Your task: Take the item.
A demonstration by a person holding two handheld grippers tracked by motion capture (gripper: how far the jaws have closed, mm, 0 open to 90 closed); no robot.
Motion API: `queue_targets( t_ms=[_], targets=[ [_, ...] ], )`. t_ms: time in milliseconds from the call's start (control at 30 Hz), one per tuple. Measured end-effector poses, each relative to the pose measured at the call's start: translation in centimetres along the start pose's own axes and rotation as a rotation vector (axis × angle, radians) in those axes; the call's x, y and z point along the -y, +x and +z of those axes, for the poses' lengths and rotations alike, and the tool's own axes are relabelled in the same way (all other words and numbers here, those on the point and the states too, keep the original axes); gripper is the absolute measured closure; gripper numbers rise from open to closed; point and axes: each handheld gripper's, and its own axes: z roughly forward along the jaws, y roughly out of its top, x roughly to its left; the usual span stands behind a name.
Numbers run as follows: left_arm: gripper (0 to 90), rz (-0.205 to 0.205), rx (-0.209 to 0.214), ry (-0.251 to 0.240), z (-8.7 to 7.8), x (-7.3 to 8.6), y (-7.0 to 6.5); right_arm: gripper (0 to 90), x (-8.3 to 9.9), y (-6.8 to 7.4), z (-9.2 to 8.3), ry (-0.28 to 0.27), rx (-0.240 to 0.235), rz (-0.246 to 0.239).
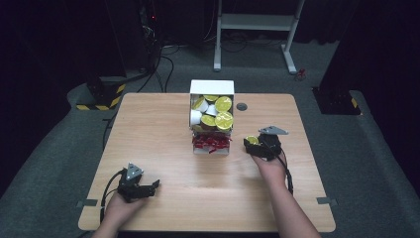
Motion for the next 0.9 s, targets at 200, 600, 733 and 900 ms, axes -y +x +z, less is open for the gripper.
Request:
queue_targets(
  t_ms=[200, 600, 733, 900],
  targets=[
    [15.3, 0.0, 0.0, 0.0, 0.0, 0.0, 0.0, 26.9, 1.0, 0.0, -1.9, -0.014, -0.01, -0.013],
    [15.4, -0.005, 0.003, -0.001, 0.0, 0.0, 0.0, 19.3, 3.7, -0.3, -4.6, -0.024, -0.02, -0.043],
    [15.4, 0.001, 0.0, 0.0, 0.0, 0.0, 0.0, 16.2, 5.2, -0.7, -5.3, -0.013, -0.019, -0.034],
    [15.5, 0.0, 0.0, 0.0, 0.0, 0.0, 0.0, 13.8, 7.8, -1.7, -6.2, 0.031, 0.003, -0.02]
  ],
)
